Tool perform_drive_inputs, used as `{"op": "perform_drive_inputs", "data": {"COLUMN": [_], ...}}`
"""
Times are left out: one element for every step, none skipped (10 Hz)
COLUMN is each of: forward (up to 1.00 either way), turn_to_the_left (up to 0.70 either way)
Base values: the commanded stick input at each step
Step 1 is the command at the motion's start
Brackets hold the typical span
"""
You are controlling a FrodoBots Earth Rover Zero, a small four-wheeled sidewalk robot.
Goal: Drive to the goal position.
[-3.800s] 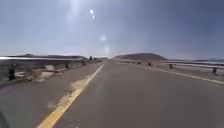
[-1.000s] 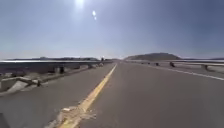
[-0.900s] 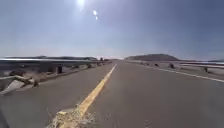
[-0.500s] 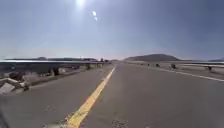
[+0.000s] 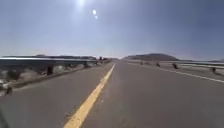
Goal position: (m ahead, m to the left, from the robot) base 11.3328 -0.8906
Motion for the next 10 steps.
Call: {"op": "perform_drive_inputs", "data": {"forward": [0.85, 0.85, 0.85, 0.85, 0.85, 0.85, 0.85, 0.85, 0.85, 0.85], "turn_to_the_left": [0.0, 0.0, 0.0, 0.0, 0.0, 0.0, 0.0, 0.0, 0.0, 0.0]}}
